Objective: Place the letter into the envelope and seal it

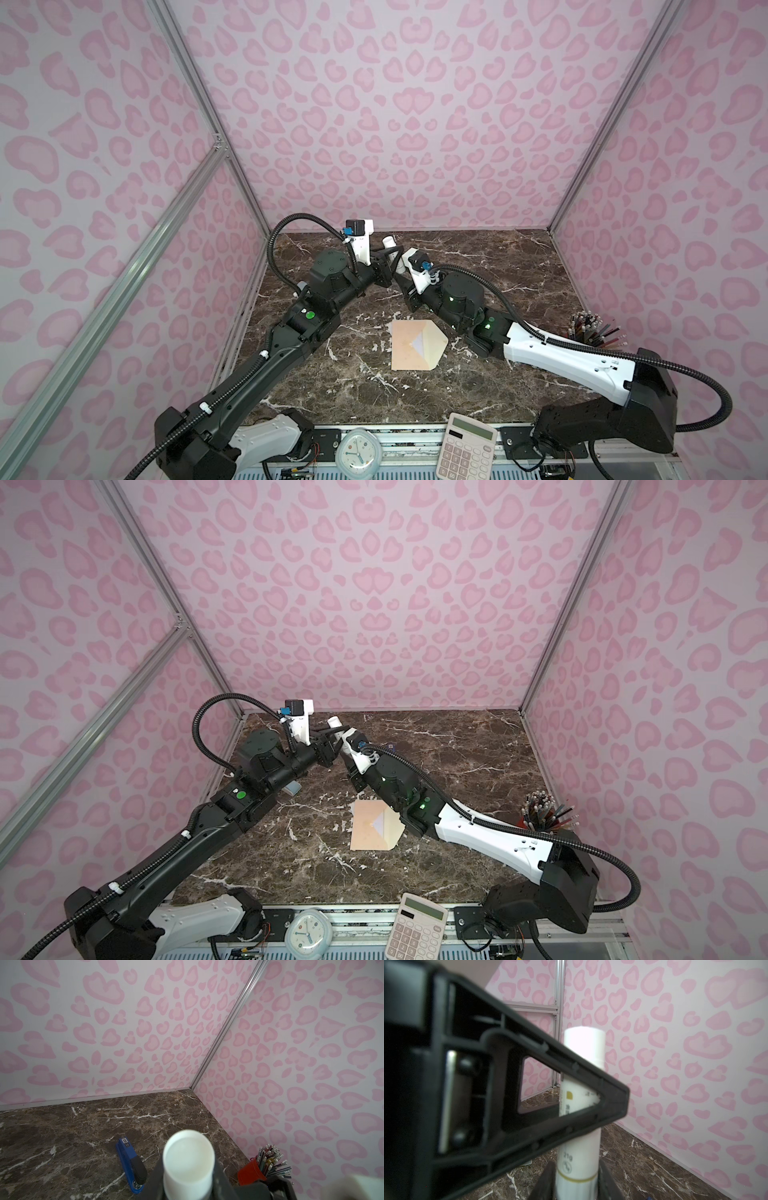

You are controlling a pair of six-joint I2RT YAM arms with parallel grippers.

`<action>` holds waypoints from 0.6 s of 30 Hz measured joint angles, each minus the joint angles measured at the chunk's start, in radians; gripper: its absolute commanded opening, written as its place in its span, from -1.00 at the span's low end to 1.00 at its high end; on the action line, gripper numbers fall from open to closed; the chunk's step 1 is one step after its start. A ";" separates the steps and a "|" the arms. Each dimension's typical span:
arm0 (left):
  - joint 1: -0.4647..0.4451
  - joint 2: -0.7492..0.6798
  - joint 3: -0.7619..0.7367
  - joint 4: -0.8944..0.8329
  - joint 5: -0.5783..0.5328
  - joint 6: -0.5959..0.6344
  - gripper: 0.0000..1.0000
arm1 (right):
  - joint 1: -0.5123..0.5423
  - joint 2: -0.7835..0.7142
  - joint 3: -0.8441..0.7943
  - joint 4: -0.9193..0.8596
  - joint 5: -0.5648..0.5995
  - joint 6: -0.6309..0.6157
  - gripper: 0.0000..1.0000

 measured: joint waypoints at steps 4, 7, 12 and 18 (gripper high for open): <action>0.000 0.000 -0.003 0.003 0.004 -0.011 -0.93 | 0.000 0.002 0.004 -0.002 0.007 0.004 -0.56; 0.000 -0.001 -0.007 0.003 0.003 -0.012 -0.93 | 0.000 0.002 0.004 -0.009 0.007 0.011 -0.64; 0.000 -0.005 -0.009 0.003 0.015 -0.018 -0.93 | 0.000 -0.011 0.011 -0.042 -0.014 0.013 -0.74; 0.008 0.006 0.012 0.006 0.113 -0.005 -0.92 | -0.026 -0.048 0.026 -0.107 -0.127 0.090 -0.85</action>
